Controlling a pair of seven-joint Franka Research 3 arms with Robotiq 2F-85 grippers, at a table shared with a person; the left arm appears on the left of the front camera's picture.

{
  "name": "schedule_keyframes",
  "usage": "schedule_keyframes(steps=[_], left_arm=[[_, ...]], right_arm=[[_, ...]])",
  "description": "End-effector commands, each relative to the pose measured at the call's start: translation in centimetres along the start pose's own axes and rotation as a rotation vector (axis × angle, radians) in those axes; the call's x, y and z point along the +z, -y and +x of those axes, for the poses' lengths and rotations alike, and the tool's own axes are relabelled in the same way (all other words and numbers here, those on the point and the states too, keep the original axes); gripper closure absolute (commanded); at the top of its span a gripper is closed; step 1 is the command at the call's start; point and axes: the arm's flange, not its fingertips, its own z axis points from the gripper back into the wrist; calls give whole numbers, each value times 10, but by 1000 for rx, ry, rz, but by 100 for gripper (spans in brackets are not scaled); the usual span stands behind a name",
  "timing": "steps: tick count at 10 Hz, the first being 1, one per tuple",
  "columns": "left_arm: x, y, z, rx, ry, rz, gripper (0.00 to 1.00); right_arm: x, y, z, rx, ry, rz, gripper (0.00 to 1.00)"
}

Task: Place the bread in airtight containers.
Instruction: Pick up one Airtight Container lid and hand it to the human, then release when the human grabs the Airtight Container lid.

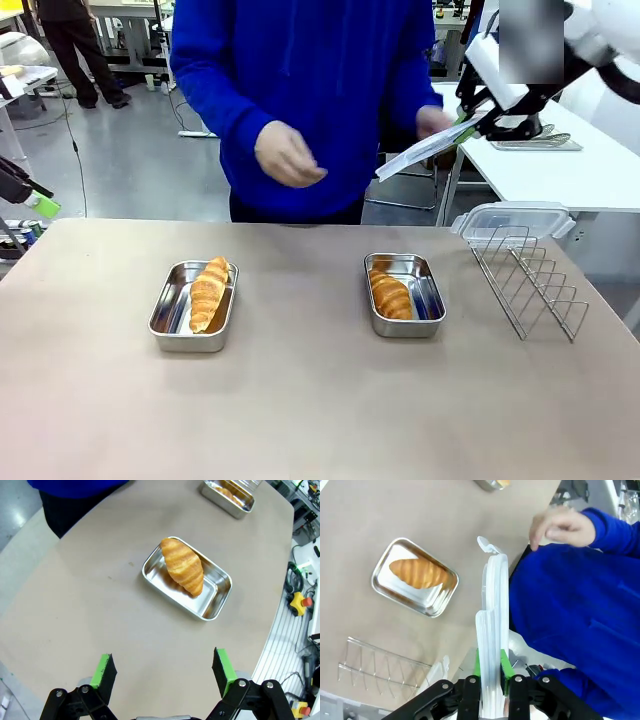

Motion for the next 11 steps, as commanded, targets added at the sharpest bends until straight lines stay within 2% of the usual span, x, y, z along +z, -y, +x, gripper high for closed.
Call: schedule_keyframes(steps=[1, 2, 11], left_arm=[[2, 1, 1, 7, -14, -2, 0], [2, 1, 1, 7, -14, -2, 0], [2, 1, 1, 7, -14, -2, 0]], right_arm=[[-5, 4, -10, 7, 8, -62, 100], [0, 0, 0, 0, 0, 0, 100], [0, 0, 0, 0, 0, 0, 100]])
